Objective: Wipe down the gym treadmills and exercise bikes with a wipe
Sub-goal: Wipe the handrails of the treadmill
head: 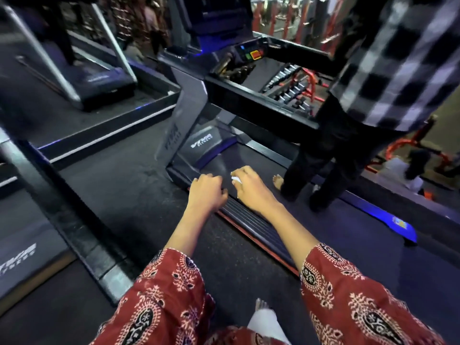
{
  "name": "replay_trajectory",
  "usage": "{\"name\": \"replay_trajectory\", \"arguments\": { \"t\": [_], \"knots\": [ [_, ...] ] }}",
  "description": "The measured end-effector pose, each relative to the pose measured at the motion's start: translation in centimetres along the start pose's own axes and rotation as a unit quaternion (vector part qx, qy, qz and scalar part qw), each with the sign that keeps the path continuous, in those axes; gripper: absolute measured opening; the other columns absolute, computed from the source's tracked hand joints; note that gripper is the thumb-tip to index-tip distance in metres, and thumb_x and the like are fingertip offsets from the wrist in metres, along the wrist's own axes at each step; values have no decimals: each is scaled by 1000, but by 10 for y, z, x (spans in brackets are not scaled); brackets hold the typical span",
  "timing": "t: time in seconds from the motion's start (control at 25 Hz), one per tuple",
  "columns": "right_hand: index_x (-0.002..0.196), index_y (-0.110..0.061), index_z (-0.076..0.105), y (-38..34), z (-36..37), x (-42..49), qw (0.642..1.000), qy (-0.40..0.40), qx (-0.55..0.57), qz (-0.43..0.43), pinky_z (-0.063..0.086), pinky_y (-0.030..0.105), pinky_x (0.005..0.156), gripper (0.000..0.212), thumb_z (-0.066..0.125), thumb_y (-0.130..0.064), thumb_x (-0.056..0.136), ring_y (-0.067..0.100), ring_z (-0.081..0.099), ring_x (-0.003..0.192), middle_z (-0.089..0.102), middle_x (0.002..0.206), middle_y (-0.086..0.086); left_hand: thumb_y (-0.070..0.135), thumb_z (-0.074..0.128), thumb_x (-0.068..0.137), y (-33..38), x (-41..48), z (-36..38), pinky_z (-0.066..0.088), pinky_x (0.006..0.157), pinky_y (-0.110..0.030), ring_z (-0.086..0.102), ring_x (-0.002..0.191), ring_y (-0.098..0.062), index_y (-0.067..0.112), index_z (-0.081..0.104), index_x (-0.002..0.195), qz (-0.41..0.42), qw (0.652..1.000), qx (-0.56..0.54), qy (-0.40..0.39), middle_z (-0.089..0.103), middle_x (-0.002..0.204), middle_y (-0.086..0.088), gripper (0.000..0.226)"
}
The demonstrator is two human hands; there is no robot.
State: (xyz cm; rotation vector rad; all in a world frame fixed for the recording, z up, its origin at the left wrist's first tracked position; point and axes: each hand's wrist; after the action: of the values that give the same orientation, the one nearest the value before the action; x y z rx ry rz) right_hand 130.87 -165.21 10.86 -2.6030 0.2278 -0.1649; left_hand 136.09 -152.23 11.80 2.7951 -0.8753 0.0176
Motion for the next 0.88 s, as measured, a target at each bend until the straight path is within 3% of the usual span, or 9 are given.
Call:
{"name": "replay_trajectory", "arguments": {
  "t": [0.36, 0.48, 0.64, 0.88],
  "knots": [
    [115, 6, 59, 101, 130, 113, 982, -48, 39, -178, 36, 45, 99, 24, 46, -6, 97, 40, 51, 110, 52, 119, 23, 27, 54, 87, -57, 65, 154, 41, 92, -40, 53, 112, -35, 6, 60, 112, -176, 981, 43, 65, 60, 117, -16, 33],
    [112, 5, 60, 135, 160, 121, 977, -61, 62, -197, 39, 45, 97, 23, 47, -5, 96, 39, 53, 109, 54, 115, 24, 28, 55, 88, -48, 69, 197, 41, 92, -40, 53, 113, -34, 8, 59, 117, -216, 974, 19, 63, 60, 117, -17, 36],
    [115, 3, 58, 139, 162, 135, 963, -116, 72, -232, 39, 46, 97, 24, 46, -8, 98, 38, 51, 111, 52, 119, 22, 32, 55, 89, -43, 76, 202, 41, 91, -37, 53, 114, -32, 8, 59, 118, -242, 969, 5, 56, 60, 118, -14, 37],
    [123, -1, 56, 112, 163, 173, 943, -126, 82, -297, 37, 42, 101, 29, 46, -12, 99, 32, 50, 117, 50, 127, 16, 31, 55, 90, -64, 82, 188, 42, 88, -38, 53, 112, -32, 7, 60, 117, -305, 949, 20, 82, 60, 117, -14, 36]
  ]
}}
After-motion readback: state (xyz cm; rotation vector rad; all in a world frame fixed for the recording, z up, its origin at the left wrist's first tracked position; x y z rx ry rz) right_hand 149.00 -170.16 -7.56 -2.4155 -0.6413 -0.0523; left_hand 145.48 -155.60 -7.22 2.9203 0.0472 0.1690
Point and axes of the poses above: each hand's wrist, its own x-axis towards the middle knuckle, its own z-axis out of the palm, y = z × x
